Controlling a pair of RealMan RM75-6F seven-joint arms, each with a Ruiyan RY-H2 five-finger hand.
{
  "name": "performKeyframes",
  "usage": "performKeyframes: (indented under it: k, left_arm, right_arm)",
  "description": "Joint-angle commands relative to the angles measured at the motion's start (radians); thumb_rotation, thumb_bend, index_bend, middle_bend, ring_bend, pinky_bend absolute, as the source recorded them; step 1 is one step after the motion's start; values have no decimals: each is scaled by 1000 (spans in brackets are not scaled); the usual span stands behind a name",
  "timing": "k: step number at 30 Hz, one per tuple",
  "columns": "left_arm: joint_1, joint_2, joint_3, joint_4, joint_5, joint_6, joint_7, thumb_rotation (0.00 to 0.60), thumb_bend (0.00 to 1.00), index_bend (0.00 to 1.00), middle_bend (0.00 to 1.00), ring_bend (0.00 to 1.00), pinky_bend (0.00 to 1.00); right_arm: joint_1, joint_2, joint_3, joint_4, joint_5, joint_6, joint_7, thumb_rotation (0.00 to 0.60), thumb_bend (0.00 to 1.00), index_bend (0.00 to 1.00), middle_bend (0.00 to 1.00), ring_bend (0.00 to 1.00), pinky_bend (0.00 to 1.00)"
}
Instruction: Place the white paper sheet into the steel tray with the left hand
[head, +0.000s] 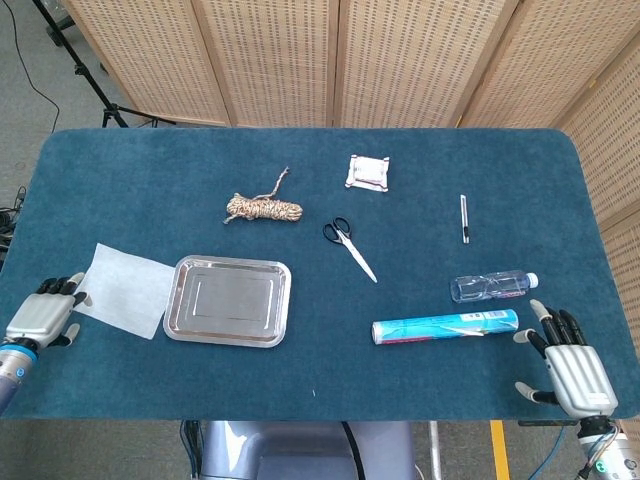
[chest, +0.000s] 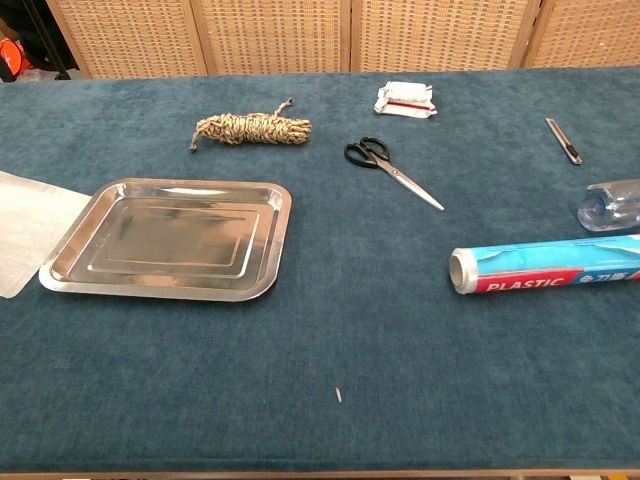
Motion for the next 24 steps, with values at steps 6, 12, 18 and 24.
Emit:
performKeyframes:
  k: [6,12,18,24]
  left_arm:
    - [1,-23,8,34,-9,20,46,600,470,336,0,0,0]
    - [13,-55,8,68,-15,70,97,600,470,335,0,0,0]
    - [25,-84,10,95,-5,108,120,600,469,261,0,0,0]
    - [35,-106,12,119,12,129,117,600,466,130,0,0,0]
  right_arm:
    - [0,-1,0,0,-1,1,-1,600,0,335,7,0,0]
    - [-1,-1,0,0,0,1,-2,600,0,335,7,0,0]
    - [-1,-2,0,0,0,1,-3,600,0,335,7,0,0]
    - [-2,-2,1,0,-2,4,-3,600,0,335,7,0,0]
